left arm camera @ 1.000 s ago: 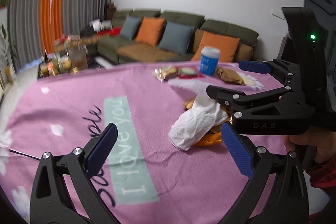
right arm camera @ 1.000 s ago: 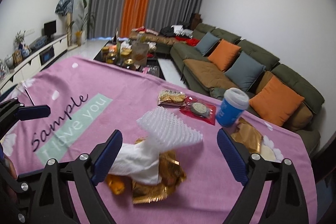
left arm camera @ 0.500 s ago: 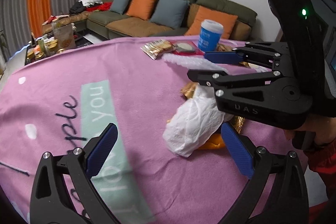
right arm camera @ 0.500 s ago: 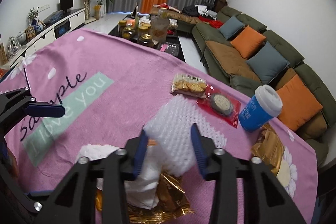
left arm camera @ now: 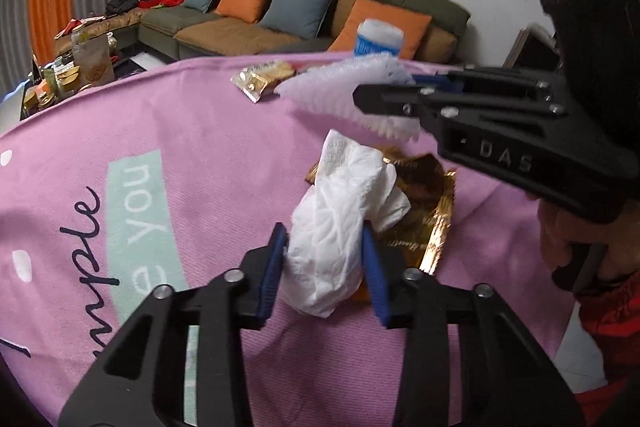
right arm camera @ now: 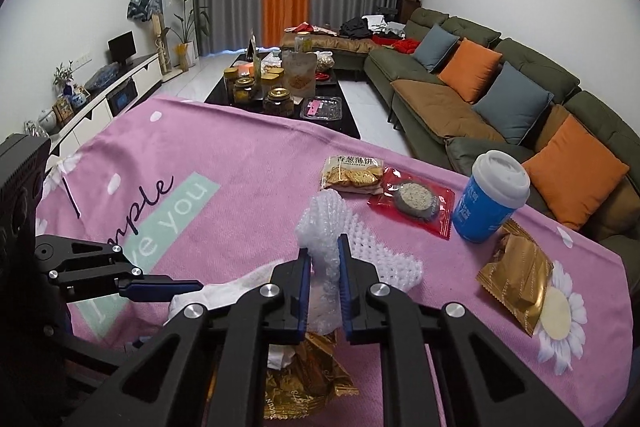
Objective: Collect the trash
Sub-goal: 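Grasp the white tissue with the left tool while the right tool grasps the foam net, then carry the tissue and foam net over to the blue bin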
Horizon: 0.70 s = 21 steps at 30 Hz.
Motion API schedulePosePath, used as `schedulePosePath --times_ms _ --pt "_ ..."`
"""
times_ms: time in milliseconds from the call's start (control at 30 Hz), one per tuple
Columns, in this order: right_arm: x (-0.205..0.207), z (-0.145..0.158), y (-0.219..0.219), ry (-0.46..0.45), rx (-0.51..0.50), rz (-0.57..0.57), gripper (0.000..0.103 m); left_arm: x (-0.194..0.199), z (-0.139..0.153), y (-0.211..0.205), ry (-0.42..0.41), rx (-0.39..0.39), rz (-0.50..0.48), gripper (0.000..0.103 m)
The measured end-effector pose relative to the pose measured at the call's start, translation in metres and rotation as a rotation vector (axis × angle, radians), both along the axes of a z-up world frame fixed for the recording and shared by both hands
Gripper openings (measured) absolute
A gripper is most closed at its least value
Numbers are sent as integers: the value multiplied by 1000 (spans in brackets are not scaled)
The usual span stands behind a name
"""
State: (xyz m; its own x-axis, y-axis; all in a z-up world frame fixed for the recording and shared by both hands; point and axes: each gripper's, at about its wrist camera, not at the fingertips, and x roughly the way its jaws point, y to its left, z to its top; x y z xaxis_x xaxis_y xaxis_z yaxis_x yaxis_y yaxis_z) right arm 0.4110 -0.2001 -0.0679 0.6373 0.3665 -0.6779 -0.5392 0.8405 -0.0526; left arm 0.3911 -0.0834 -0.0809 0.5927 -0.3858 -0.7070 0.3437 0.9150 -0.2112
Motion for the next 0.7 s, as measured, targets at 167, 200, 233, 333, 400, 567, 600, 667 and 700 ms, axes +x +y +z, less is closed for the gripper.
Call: schedulePosePath --times_ms 167,200,233,333,400,567,600,667,700 --pt "-6 10 -1 -27 18 -7 11 -10 10 15 -63 -45 32 19" --pt "-8 13 0 -35 25 -6 10 -14 13 21 -72 -56 36 18" --pt "-10 16 0 -44 30 -7 10 -16 16 24 -82 -63 46 17" --pt "-19 26 5 -73 38 2 10 -32 29 36 -127 -83 73 8" --pt "-25 32 9 -91 41 9 10 -44 39 48 -152 -102 92 8" --pt "-48 48 24 -124 56 40 10 -76 58 75 -188 -122 131 8" --pt "-52 50 26 -129 55 43 10 -82 59 81 -180 -136 138 8" --pt "-61 53 31 -137 59 52 10 -97 64 92 -198 -133 169 8" --pt "-68 56 35 -140 66 63 10 -104 66 99 -200 -138 174 8"
